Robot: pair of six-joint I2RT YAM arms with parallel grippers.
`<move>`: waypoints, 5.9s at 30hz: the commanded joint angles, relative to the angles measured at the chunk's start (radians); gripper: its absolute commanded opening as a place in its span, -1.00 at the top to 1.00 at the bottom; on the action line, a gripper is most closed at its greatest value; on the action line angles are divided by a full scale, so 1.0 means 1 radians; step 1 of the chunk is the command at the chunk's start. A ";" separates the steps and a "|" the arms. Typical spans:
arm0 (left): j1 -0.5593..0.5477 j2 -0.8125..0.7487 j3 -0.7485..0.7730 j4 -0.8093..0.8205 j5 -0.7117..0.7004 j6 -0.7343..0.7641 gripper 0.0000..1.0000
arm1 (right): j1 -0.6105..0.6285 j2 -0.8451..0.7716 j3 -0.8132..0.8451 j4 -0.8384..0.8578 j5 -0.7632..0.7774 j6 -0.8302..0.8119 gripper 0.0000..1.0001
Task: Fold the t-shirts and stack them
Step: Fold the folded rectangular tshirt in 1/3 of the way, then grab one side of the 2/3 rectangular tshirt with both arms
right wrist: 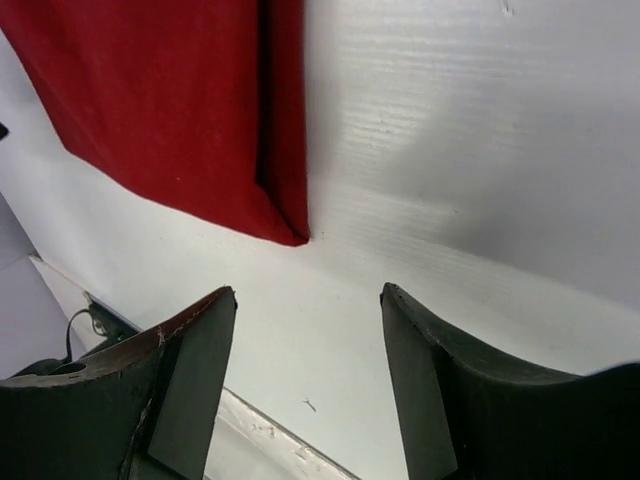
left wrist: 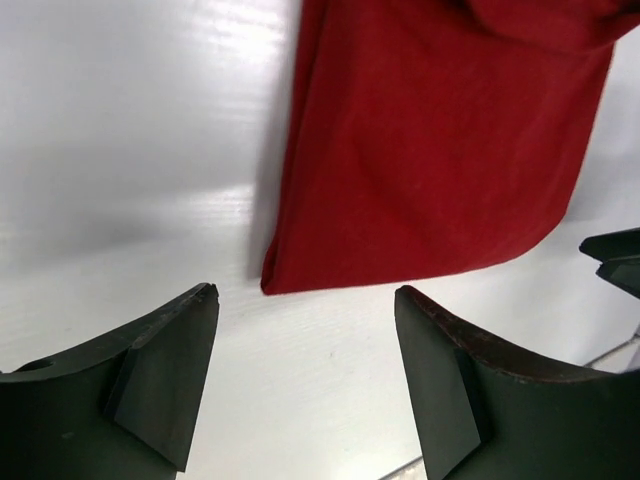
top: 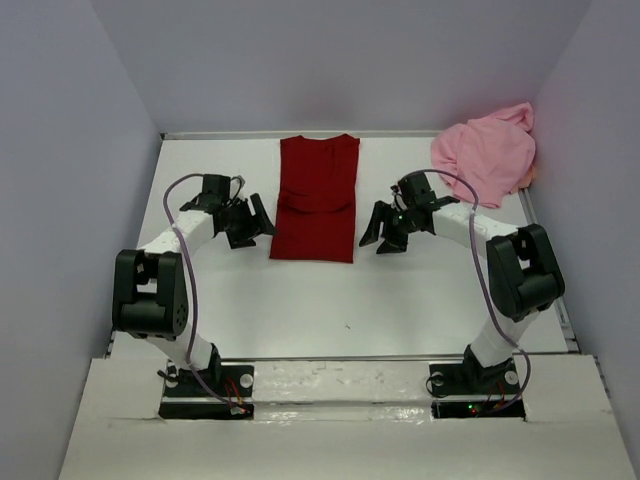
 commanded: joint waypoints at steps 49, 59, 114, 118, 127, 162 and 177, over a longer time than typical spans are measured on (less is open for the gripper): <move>0.021 0.054 -0.188 0.198 0.127 -0.029 -0.51 | 0.123 0.106 -0.162 0.355 -0.005 0.207 -0.01; 0.021 0.058 -0.170 0.183 0.104 -0.018 -0.50 | 0.123 0.114 -0.131 0.300 0.079 0.174 0.06; 0.021 0.105 -0.119 0.139 0.055 0.007 -0.47 | 0.169 0.169 -0.071 0.176 0.155 0.124 1.00; 0.021 0.111 -0.121 0.139 0.074 0.011 -0.15 | 0.169 0.175 -0.065 0.176 0.155 0.128 1.00; 0.021 0.051 -0.147 0.106 0.090 -0.009 -0.14 | 0.169 0.180 -0.059 0.170 0.158 0.121 1.00; 0.023 0.101 -0.152 0.157 0.081 -0.006 0.20 | 0.169 0.190 -0.050 0.165 0.149 0.114 1.00; 0.021 0.066 -0.155 0.137 0.111 -0.001 1.00 | 0.169 0.178 -0.042 0.104 0.136 0.108 1.00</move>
